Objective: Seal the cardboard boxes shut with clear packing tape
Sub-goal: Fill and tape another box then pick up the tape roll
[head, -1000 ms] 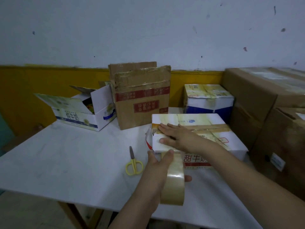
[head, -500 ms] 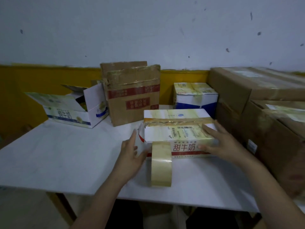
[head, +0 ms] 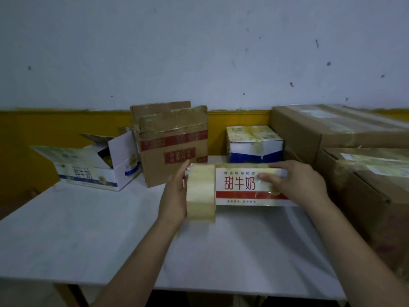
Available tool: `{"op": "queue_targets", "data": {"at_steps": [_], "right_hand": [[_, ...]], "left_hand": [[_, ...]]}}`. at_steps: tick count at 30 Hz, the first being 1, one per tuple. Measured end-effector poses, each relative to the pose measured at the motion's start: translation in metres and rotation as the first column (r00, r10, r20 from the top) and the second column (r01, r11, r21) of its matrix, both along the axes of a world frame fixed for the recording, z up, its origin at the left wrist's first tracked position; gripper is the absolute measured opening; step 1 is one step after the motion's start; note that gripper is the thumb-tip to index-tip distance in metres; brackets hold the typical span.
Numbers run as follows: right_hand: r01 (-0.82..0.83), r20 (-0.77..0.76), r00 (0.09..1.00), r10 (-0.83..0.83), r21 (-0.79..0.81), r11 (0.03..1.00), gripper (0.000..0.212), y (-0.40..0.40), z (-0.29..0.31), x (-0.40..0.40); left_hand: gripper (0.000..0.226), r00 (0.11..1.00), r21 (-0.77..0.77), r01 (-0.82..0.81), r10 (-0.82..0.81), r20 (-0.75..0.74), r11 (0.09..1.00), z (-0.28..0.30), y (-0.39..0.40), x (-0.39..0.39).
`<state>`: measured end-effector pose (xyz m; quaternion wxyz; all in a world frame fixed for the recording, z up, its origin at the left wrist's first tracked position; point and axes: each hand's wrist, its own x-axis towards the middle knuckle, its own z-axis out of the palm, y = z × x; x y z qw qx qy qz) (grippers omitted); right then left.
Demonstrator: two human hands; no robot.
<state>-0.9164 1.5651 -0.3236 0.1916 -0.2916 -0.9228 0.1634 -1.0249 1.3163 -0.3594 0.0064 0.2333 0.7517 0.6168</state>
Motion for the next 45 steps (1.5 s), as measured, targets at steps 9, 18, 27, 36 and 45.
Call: {"op": "queue_targets", "data": {"at_steps": [9, 18, 27, 36, 45], "right_hand": [[-0.029, 0.182, 0.983, 0.028, 0.002, 1.000, 0.082, 0.031, 0.067, -0.031], [-0.006, 0.318, 0.947, 0.043, -0.116, 0.993, 0.088, 0.080, 0.093, -0.084], [-0.294, 0.306, 0.934, 0.185, 0.360, 0.885, 0.059, 0.037, 0.065, -0.138], [-0.198, 0.214, 0.966, 0.145, 0.254, 0.947, 0.054, 0.035, 0.046, -0.177], [-0.154, 0.212, 0.972, 0.099, 0.257, 0.954, 0.057, 0.035, 0.045, -0.186]], "left_hand": [[0.054, 0.995, -0.192, 0.100, -0.095, 0.038, 0.976, 0.062, 0.016, -0.043], [0.077, 0.974, -0.092, 0.084, -0.063, 0.216, 0.992, 0.107, 0.040, -0.038], [0.112, 0.985, -0.140, 0.134, -0.116, 0.131, 0.981, 0.125, 0.076, -0.074], [0.057, 0.989, 0.145, -0.047, 0.025, 0.147, 0.988, 0.129, 0.094, -0.078], [0.057, 0.914, 0.048, 0.154, -0.160, 0.372, 0.987, 0.015, 0.070, -0.054]]}}
